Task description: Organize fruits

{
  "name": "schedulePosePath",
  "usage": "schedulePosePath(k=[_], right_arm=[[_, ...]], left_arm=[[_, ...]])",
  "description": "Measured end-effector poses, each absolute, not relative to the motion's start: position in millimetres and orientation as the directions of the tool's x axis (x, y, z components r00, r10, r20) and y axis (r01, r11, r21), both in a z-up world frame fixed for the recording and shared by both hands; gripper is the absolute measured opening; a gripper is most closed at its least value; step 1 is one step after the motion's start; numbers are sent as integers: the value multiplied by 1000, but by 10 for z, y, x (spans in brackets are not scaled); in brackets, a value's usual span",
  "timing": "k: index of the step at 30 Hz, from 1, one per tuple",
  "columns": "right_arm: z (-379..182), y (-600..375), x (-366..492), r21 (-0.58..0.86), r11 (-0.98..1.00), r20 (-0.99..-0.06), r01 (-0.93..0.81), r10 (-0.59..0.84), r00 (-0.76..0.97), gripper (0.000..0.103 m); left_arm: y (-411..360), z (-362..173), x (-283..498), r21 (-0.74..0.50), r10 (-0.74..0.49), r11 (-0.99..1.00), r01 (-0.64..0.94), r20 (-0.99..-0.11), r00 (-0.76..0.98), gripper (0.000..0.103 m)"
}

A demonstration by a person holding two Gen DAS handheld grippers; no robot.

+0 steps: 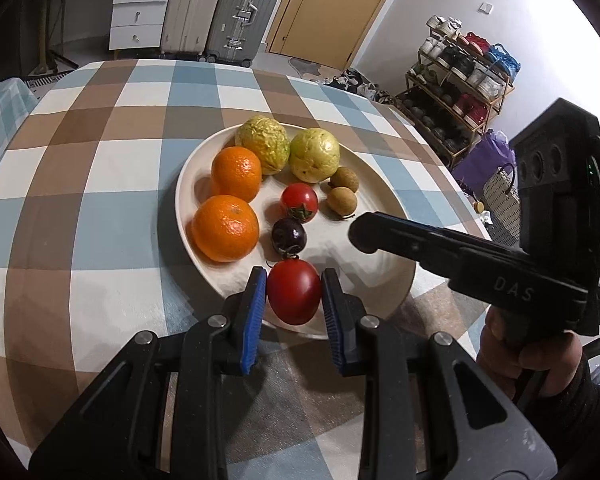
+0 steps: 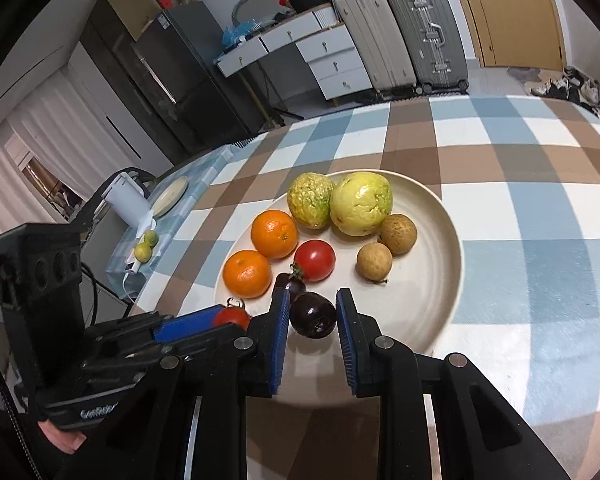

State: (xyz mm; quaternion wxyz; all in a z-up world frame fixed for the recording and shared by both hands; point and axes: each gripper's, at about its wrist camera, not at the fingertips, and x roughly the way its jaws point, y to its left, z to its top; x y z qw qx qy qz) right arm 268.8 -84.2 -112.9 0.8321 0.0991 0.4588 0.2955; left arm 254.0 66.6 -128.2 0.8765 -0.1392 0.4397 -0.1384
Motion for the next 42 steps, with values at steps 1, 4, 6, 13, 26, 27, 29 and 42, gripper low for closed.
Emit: schedulePosePath(k=[1, 4, 6, 13, 26, 27, 29, 42], right_arm=[[-1144, -823, 2709, 439, 804, -706, -401, 585, 399, 24], [-1170, -781, 2755, 438, 804, -709, -401, 584, 396, 24], [-1183, -761, 2777, 440, 804, -710, -400, 584, 394, 24], [-1221, -715, 2813, 435, 810, -720, -393, 575, 389, 24], [-1049, -851, 2749, 448, 810, -675, -378, 583, 452, 55], [-1031, -882, 2741, 448, 813, -672, -372, 581, 459, 60], [-987, -951, 2720, 461, 808, -662, -367, 588, 465, 61], [-496, -1294, 2270, 416, 838, -582, -354, 544, 604, 97]], left_arm=[[678, -1287, 2554, -365, -364, 923, 120, -732, 575, 25], [684, -1289, 2564, -365, -366, 923, 123, -732, 575, 25], [682, -1292, 2573, -368, -369, 922, 123, -733, 571, 25], [677, -1283, 2595, -367, -369, 922, 125, -731, 574, 25], [661, -1096, 2479, -356, -354, 926, 123, -712, 606, 42], [657, -1082, 2465, -353, -353, 927, 124, -712, 607, 42], [642, -1037, 2417, -345, -345, 931, 124, -712, 612, 42], [556, -538, 1968, -268, -221, 962, 55, -642, 735, 89]])
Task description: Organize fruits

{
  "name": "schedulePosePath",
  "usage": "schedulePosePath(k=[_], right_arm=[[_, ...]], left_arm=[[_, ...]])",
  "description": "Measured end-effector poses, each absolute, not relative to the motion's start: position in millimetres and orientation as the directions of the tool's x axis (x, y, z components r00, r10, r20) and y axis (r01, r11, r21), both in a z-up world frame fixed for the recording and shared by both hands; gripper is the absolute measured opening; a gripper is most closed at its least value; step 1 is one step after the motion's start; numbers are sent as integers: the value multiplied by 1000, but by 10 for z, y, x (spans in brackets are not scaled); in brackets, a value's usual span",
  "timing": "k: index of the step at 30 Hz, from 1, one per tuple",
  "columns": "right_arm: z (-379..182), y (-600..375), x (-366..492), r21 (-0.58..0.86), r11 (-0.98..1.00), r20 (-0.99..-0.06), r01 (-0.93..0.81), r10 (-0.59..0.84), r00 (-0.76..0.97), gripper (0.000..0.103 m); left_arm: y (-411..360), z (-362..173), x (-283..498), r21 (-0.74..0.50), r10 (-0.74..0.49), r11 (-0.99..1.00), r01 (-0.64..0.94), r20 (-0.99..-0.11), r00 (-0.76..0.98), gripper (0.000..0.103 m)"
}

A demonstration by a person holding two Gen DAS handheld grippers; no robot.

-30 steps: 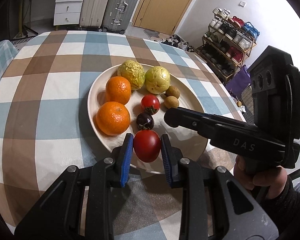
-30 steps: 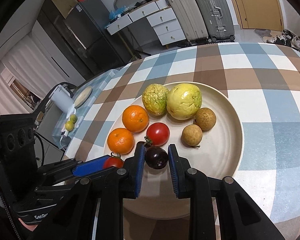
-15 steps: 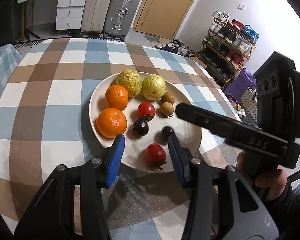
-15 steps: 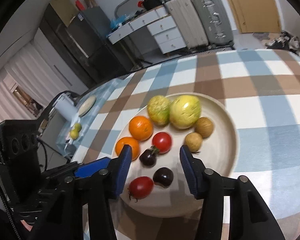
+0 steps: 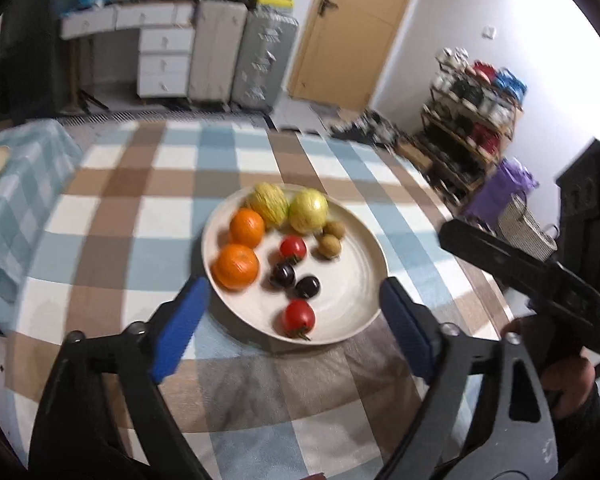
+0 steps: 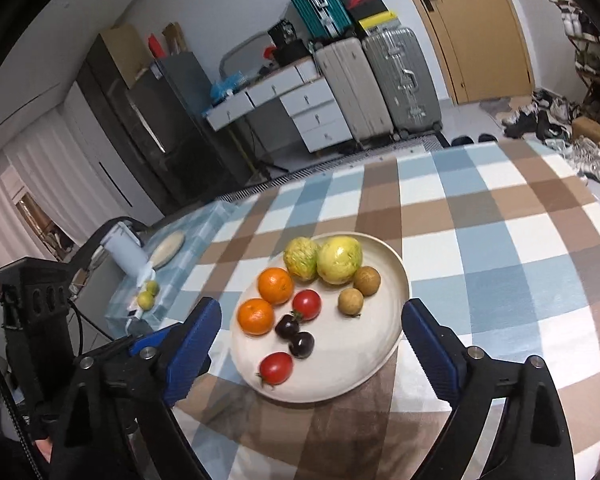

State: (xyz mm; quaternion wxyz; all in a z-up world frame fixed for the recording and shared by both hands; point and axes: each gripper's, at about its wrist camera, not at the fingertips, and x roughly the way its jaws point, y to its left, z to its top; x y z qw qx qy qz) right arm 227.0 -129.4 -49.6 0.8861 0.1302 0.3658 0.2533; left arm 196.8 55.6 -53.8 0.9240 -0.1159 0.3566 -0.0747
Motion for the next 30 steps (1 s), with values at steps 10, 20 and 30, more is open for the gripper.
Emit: schedulePosePath(k=[10, 20, 30], right_arm=[[20, -1429, 1672, 287, 860, -440, -421, 509, 740, 103], [249, -1608, 1185, 210, 886, -319, -413, 462, 828, 103], [365, -1725, 693, 120, 905, -204, -408, 424, 882, 103]], left_arm=[[383, -63, 1554, -161, -111, 986, 30, -524, 845, 102], [232, 262, 1018, -63, -10, 998, -12, -331, 944, 102], [129, 328, 554, -39, 14, 999, -25, -262, 965, 102]])
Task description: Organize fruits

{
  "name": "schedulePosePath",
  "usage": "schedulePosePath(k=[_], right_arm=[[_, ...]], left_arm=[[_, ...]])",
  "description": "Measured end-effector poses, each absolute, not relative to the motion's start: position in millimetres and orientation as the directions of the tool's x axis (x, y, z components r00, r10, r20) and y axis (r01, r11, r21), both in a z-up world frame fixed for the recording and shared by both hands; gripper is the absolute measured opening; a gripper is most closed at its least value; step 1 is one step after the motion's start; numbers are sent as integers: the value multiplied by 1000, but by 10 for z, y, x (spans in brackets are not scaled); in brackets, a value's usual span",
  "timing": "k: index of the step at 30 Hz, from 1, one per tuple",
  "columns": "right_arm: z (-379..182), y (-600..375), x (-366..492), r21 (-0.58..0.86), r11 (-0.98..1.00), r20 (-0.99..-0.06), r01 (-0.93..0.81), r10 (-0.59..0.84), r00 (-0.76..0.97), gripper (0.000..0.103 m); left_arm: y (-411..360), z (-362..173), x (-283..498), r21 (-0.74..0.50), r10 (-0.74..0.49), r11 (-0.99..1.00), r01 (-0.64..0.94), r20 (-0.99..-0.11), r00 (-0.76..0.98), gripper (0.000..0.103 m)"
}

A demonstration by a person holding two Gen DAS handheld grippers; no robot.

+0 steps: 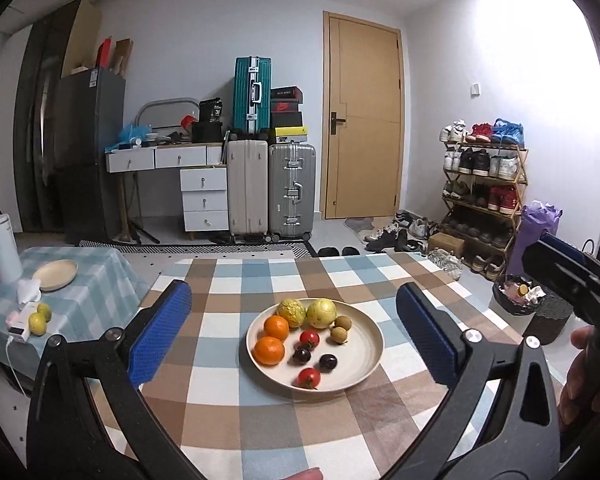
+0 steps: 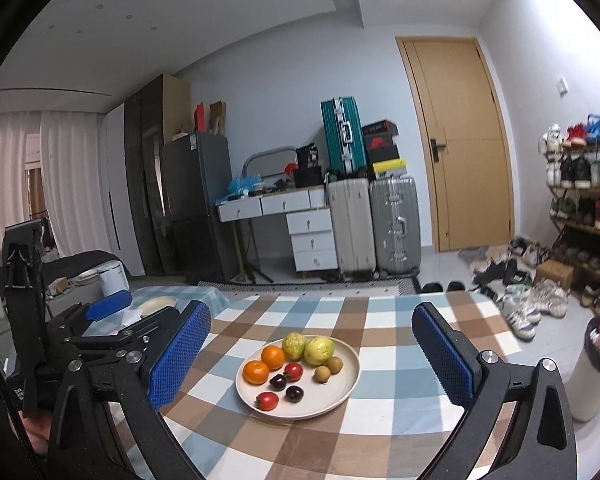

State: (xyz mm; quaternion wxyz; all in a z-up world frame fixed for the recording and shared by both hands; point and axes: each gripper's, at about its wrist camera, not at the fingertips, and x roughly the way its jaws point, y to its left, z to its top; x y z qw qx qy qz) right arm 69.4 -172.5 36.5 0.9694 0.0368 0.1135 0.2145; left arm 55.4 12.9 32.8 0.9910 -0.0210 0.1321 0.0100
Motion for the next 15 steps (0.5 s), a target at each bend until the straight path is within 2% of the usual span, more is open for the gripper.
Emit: schedulePosePath(k=[10, 15], right_arm=[[158, -1740, 357, -1, 927, -140, -376, 372, 918, 103], [-8, -1731, 286, -34, 933, -123, -357, 351, 928, 103]], left_arm=[[188, 113, 235, -36, 40, 998, -49, -208, 977, 102], [210, -124, 220, -29, 57, 997, -65, -217, 975, 102]])
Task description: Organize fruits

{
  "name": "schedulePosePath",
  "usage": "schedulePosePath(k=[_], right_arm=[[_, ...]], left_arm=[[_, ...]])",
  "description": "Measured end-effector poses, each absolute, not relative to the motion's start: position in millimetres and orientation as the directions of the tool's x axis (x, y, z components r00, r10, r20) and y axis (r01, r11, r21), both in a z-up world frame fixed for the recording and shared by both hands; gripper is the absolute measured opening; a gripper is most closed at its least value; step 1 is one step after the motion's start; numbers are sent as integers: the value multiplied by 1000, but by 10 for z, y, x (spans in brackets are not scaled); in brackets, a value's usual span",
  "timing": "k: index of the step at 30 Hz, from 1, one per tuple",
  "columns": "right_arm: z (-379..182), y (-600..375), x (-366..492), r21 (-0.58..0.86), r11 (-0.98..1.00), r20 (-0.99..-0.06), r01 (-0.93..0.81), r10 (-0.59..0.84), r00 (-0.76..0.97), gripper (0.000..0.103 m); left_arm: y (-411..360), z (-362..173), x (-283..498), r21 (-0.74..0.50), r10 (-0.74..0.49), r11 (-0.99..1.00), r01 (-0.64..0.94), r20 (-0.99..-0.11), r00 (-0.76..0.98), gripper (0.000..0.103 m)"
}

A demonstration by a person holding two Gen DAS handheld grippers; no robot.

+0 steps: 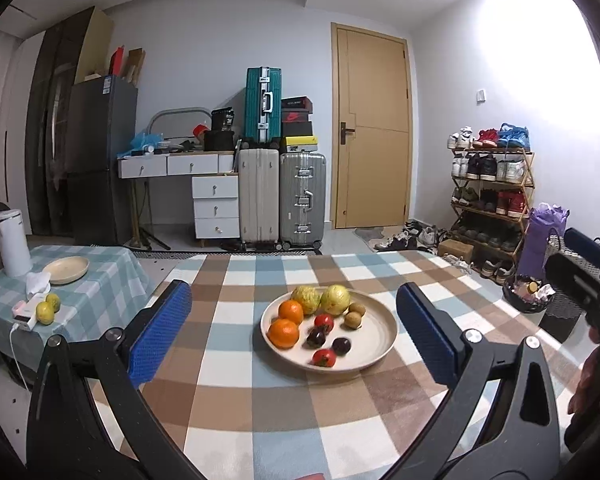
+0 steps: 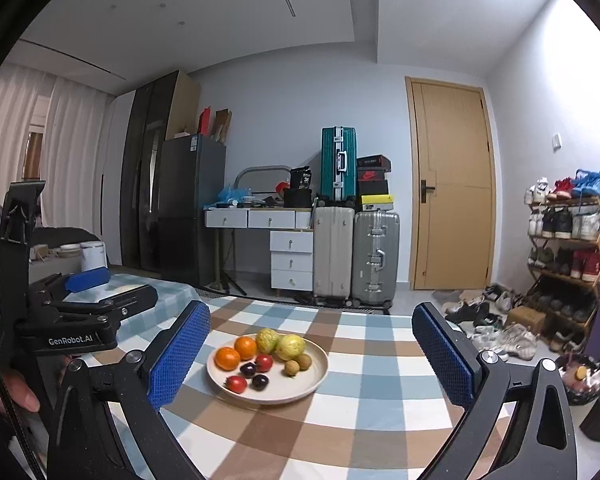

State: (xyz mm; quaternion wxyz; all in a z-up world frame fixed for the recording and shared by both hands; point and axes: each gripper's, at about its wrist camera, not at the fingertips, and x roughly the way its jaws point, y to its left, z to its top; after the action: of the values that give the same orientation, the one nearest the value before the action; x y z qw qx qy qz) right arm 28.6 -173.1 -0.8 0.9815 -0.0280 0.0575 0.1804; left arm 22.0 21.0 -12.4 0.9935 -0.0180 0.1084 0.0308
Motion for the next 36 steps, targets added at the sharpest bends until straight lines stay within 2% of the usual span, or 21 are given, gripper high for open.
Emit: schedulePosePath(k=[16, 27, 32, 36], right_arm=[[-483, -1754, 435, -30, 937, -197, -347, 335, 921, 103], [-626, -1706, 575, -26, 926, -251, -376, 358, 900, 103], [-728, -1671, 781, -3, 929, -360, -369, 343, 867, 103], [-741, -1663, 730, -9, 921, -331, -389, 365, 870, 103]], left_arm=[[357, -762, 420, -25, 67, 997, -76, -278, 958, 102], [357, -789, 554, -23, 43, 998, -53, -317, 948, 102], [326, -808, 573, -15, 30, 999, -37, -309, 951, 102], [300, -795, 550, -13, 32, 999, -38, -307, 951, 102]])
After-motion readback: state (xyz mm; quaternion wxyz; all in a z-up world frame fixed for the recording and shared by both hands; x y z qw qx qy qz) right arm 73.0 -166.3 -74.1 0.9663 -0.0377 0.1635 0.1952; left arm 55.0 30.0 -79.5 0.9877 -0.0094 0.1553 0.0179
